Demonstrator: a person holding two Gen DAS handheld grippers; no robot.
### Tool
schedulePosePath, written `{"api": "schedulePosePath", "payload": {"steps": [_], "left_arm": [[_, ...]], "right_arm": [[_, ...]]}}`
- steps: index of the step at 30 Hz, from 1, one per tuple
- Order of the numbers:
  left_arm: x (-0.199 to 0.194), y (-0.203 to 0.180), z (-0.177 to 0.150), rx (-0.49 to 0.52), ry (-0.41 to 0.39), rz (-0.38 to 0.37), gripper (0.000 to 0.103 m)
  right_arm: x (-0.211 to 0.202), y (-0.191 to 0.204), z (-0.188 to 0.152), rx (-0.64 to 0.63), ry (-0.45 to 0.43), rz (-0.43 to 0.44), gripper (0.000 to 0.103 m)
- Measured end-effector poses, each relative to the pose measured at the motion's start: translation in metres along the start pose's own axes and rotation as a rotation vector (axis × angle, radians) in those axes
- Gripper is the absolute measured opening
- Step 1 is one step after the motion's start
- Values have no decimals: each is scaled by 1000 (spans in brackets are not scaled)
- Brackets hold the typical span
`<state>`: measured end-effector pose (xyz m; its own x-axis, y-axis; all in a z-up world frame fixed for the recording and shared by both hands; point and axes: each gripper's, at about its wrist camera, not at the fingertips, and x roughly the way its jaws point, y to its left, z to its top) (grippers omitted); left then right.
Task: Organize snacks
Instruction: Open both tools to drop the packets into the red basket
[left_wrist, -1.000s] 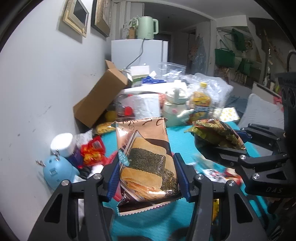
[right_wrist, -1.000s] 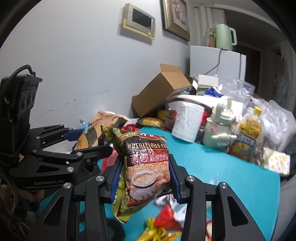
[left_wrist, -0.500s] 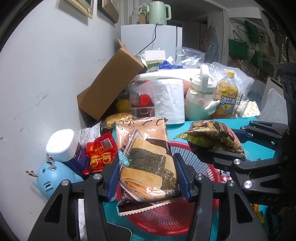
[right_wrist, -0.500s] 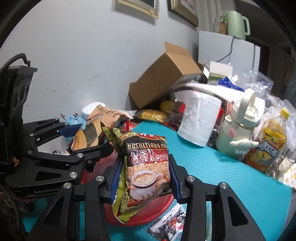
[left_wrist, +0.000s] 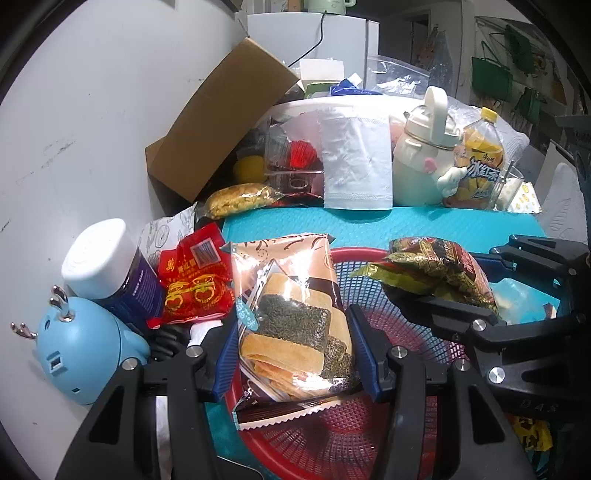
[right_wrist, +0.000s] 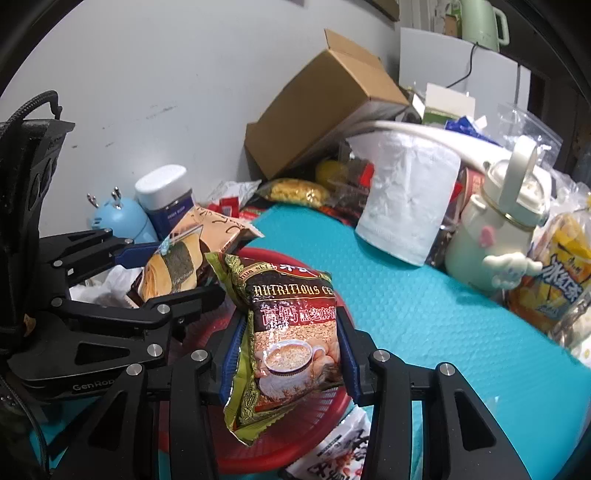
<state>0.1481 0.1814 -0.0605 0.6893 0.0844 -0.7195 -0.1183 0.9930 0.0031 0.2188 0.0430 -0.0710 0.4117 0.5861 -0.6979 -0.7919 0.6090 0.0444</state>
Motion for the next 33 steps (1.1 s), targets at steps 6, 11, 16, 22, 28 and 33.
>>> {"api": "schedulePosePath", "payload": {"steps": [6,11,16,22,28,33], "left_arm": [[5,-1,1,-5,11,8,54],[1,-1,3,-8,13,56,70],[-12,1,7,-25,-5,56,74],[-34,-3,15,-22,-42,58,74],[-65,-13,22,-6,-96,55,74],[-97,-25,26,12,-155,46,74]], "right_arm": [[1,-1,-2,1,7,-23,47],[-2,-2,-4,8,14,-30,61],[-13,-1,-1,7,-4,-42,62],[-35,-1,4,12,-49,-56,62],[-66,3,7,12,-106,-77,62],[-100,7,7,4,-163,-99,62]]}}
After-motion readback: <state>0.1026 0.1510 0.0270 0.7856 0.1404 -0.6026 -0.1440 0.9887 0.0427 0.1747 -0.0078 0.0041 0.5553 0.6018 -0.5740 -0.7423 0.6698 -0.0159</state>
